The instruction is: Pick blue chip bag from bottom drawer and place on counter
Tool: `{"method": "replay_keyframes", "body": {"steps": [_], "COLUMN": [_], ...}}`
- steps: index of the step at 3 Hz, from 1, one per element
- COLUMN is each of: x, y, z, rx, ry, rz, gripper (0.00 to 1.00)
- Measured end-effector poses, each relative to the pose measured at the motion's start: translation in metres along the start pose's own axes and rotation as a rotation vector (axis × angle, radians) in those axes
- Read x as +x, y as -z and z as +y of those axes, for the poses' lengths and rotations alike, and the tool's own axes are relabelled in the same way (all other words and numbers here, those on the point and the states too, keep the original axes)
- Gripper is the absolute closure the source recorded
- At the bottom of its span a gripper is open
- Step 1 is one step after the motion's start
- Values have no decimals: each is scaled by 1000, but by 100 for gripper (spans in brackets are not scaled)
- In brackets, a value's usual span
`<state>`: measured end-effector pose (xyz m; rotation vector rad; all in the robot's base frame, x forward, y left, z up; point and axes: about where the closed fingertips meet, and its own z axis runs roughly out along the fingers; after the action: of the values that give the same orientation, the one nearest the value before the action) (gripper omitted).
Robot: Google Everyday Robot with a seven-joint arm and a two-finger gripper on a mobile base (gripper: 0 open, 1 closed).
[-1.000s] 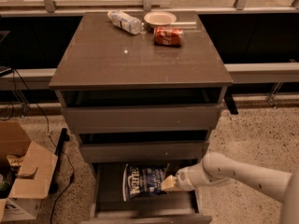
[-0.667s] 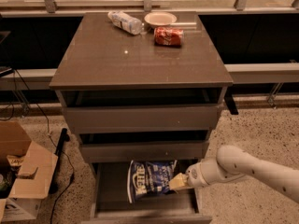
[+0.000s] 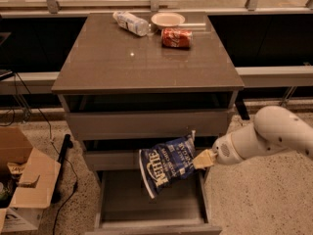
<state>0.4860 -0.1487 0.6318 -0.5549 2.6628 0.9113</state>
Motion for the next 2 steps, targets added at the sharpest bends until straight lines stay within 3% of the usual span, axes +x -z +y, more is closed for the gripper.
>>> {"method": "replay_keyframes", "body": {"steps": [1,2], "x": [-40,-94], "y": [59,129], "z": [25,52], "rx": [139,301], "ry": [123,247], "rz": [-44,-131], "gripper": [100,100]}}
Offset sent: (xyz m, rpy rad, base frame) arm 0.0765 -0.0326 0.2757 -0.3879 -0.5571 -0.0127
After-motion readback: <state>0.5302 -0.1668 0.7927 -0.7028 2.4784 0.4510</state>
